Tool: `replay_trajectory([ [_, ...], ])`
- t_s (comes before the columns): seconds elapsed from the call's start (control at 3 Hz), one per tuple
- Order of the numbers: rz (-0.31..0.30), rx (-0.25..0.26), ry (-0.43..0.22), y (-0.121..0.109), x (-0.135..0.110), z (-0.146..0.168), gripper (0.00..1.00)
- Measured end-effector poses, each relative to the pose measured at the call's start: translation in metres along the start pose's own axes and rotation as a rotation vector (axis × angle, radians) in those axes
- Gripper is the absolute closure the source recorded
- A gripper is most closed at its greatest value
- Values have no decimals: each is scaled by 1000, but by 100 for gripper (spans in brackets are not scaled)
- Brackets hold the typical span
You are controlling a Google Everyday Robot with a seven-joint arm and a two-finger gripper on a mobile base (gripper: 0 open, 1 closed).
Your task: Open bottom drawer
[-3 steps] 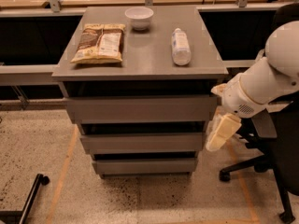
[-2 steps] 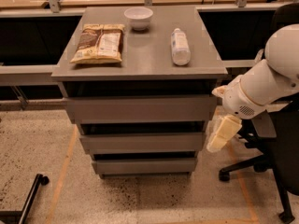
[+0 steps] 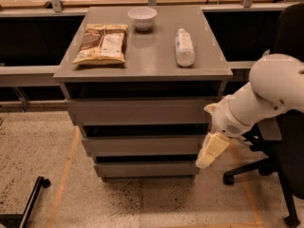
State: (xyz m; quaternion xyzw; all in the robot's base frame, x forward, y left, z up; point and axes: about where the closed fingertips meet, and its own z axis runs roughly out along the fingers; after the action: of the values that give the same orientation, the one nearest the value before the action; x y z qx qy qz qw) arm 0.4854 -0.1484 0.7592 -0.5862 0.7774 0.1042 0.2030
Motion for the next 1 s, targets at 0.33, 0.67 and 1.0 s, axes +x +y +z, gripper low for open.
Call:
replay_trajectory([
  [0.33, 30, -18, -33, 3, 8, 34, 0],
  [0.67, 32, -17, -36, 2, 8, 37, 0],
  [1.0, 49, -25, -50, 3, 11, 37, 0],
])
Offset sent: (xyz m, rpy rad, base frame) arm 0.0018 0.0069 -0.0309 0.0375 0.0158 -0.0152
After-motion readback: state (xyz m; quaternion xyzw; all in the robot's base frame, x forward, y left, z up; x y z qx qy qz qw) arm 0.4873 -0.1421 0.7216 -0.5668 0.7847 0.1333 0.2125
